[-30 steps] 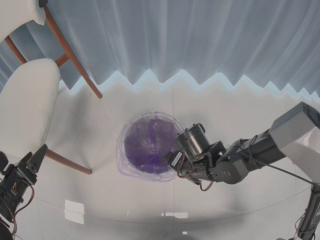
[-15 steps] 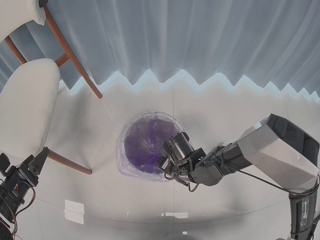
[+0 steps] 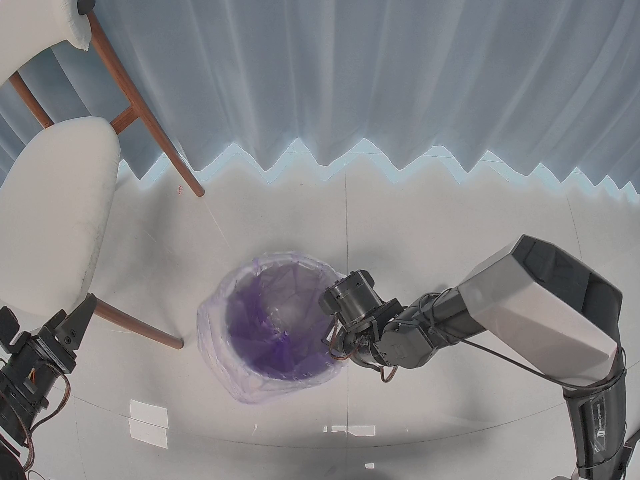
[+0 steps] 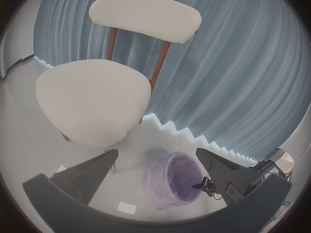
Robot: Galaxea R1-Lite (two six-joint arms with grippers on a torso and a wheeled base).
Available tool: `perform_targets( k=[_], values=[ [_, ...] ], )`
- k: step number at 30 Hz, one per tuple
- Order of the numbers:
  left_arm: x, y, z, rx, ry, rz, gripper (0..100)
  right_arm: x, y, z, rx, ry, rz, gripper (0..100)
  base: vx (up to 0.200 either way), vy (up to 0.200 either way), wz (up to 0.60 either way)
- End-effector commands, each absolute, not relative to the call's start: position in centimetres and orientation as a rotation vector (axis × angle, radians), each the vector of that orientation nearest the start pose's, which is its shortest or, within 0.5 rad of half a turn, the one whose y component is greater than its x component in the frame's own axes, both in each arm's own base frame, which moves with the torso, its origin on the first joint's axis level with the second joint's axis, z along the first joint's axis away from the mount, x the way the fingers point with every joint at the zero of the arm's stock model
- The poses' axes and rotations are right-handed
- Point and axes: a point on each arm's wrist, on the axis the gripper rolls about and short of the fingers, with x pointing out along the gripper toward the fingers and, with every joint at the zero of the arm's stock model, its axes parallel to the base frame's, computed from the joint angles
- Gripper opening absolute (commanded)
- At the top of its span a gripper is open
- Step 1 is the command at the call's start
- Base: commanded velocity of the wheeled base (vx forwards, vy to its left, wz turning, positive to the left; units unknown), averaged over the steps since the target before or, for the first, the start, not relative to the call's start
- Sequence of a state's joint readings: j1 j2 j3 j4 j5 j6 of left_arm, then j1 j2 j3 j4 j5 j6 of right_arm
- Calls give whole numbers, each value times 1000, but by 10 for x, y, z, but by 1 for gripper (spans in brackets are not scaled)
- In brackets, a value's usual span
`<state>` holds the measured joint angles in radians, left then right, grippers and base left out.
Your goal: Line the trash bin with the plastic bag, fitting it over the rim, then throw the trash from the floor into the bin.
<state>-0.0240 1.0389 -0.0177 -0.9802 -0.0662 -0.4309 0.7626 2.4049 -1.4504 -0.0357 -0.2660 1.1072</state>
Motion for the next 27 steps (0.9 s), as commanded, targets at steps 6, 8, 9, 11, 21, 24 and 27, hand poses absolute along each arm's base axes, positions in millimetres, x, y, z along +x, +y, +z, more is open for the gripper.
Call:
perform_targets(
  k=[6, 8, 9, 11, 21, 24, 27],
  values=[
    [101, -5, 139, -435, 94, -87, 100, 346, 243, 98, 445, 849, -14, 0, 0, 0, 0],
    [100, -6, 139, -436, 94, -93, 100, 346, 233, 107, 391, 839, 16, 0, 0, 0, 0],
    [101, -6, 139, -437, 96, -99, 100, 345, 229, 110, 366, 839, 33, 0, 0, 0, 0],
    [101, -8, 139, -443, 101, -112, 100, 339, 225, 116, 327, 845, 93, 0, 0, 0, 0],
    [102, -23, 138, -490, 163, -276, 100, 303, 189, 146, 161, 736, 491, 0, 0, 0, 0],
    [100, -25, 137, -537, 191, -336, 100, 299, 170, 145, 94, 695, 596, 0, 0, 0, 0],
    [99, -26, 138, -630, 221, -393, 100, 293, 156, 150, 81, 666, 683, 0, 0, 0, 0]
  ],
)
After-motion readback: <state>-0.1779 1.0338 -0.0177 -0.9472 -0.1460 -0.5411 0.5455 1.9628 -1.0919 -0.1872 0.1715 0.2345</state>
